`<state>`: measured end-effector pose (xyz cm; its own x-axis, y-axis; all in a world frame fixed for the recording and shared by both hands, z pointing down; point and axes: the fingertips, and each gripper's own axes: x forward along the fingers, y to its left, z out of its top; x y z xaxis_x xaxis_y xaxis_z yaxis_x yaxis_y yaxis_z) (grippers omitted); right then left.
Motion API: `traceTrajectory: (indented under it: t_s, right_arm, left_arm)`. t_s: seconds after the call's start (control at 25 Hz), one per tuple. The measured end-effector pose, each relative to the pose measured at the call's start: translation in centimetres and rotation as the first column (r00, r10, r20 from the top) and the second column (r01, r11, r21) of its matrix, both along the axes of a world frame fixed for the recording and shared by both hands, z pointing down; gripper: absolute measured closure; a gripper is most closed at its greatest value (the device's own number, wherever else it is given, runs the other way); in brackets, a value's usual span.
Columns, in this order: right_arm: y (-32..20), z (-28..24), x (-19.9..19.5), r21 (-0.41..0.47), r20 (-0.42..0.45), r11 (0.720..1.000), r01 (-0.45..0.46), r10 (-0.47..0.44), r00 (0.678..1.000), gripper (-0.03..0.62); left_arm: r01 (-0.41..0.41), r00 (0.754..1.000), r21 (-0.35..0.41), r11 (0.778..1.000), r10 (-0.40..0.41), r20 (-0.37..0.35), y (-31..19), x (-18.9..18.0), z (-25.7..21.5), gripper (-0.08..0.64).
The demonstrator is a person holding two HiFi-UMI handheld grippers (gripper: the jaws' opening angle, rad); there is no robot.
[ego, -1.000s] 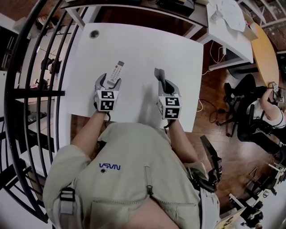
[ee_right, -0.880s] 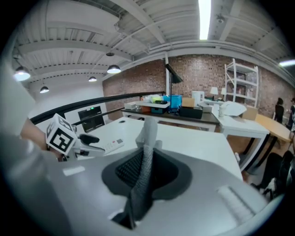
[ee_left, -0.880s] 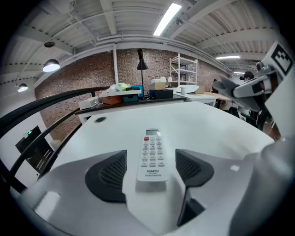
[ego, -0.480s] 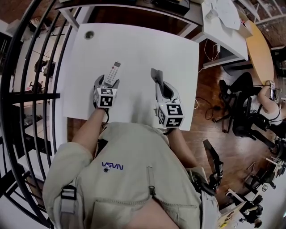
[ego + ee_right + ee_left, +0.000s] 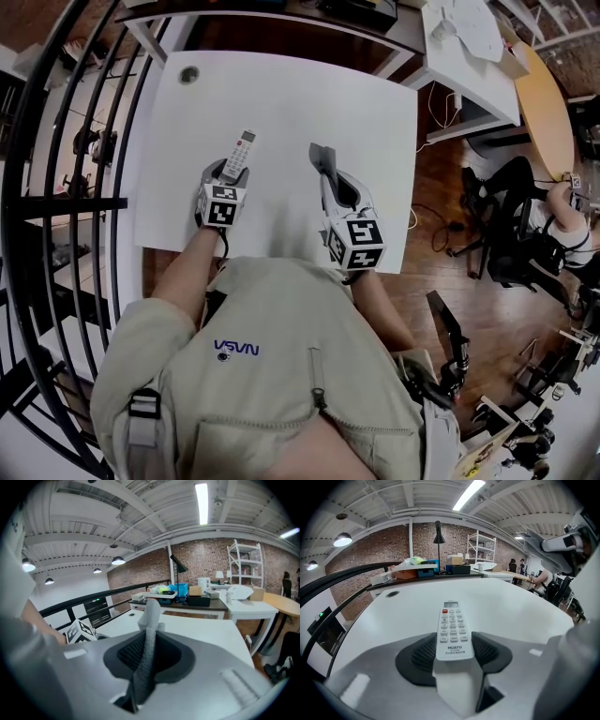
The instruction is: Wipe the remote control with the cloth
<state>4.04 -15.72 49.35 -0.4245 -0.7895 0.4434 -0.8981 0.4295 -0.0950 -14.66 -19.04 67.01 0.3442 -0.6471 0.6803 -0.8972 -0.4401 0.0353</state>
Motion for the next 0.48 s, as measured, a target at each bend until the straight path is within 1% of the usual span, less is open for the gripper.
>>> traceTrajectory:
  t_s: [0.12,0.2,0.36,0.48]
  right_arm:
    - [0.4,-0.5,-0.1,0.012,0.0,1.0,-0.002,0.002,1.0,0.545]
    - [0.4,-0.6,0.1,0.018,0.002,1.0,-0.007,0.007,1.0,0.545]
    - [0.4,-0.9,0.5,0.031,0.01,0.999,-0.013,0.012,1.0,0.546]
    - [0.2,-1.5,0.5,0.047,0.019,0.999,-0.016,0.015,1.0,0.545]
  left_arm:
    - [0.007,1.0,0.002,1.0,-0.007,0.008,0.5,0.0,0.1,0.318]
    - [-0.008,1.0,0.02,1.0,0.007,0.023,0.7,0.4,-0.3,0.319]
    - [-0.049,0.999,0.089,0.995,0.047,0.028,0.8,1.8,-2.3,0.319]
    - [-0.099,0.995,0.163,0.982,0.095,0.03,0.6,3.0,-5.4,0.319]
